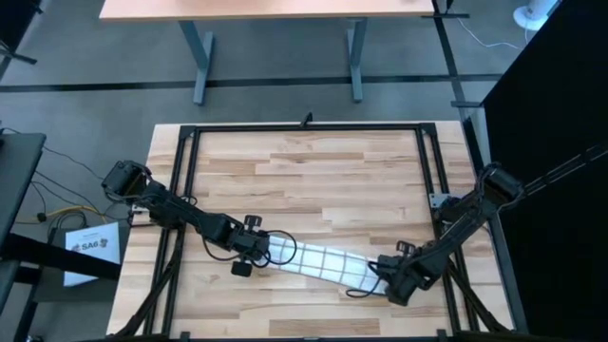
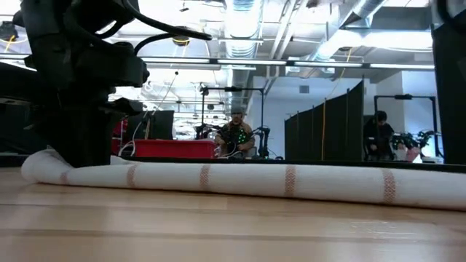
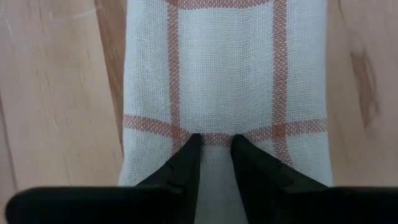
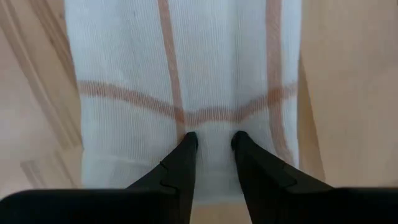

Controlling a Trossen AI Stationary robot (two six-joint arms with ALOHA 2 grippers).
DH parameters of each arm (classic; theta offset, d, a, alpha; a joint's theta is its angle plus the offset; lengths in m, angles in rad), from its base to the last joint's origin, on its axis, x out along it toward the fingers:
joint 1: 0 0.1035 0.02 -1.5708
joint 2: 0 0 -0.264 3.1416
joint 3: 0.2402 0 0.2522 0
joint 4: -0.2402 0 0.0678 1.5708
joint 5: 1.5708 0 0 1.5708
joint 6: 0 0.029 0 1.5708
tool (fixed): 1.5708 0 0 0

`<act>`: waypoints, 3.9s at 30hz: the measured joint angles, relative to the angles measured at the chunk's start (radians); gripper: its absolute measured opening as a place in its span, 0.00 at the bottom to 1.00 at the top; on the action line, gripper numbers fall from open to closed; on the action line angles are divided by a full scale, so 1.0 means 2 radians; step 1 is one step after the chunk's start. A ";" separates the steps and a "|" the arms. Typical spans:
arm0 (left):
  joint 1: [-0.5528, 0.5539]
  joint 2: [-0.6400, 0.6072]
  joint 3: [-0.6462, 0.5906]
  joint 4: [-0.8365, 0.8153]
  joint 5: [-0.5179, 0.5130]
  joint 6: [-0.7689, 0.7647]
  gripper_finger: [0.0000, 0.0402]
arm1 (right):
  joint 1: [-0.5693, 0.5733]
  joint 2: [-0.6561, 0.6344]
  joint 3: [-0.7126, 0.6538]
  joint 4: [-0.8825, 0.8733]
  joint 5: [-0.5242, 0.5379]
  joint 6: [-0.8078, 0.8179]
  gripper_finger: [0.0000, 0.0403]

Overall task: Roll towel
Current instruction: Fold the white striped towel, then return to Home Position

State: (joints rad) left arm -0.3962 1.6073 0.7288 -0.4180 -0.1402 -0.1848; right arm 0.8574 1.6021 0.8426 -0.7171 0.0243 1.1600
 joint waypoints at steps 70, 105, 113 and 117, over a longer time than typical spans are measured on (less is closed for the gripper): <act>0.309 -0.007 0.012 -0.070 0.070 0.197 0.20 | -0.511 -0.101 -0.097 0.023 -0.037 -0.502 0.25; 0.144 -0.233 0.231 -0.197 0.011 0.083 0.00 | -0.401 -0.330 0.070 0.070 -0.040 -0.462 0.01; 0.173 -0.378 0.136 -0.059 0.073 0.084 0.00 | -0.449 -0.384 0.059 0.218 -0.054 -0.505 0.00; 0.208 -0.456 0.052 -0.034 0.089 0.053 0.00 | -0.492 -0.392 0.051 0.211 -0.104 -0.491 0.00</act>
State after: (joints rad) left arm 0.0198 0.6950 0.8336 -0.4865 0.0373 -0.0798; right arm -0.1273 0.8177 0.9451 -0.2948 -0.1829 0.1770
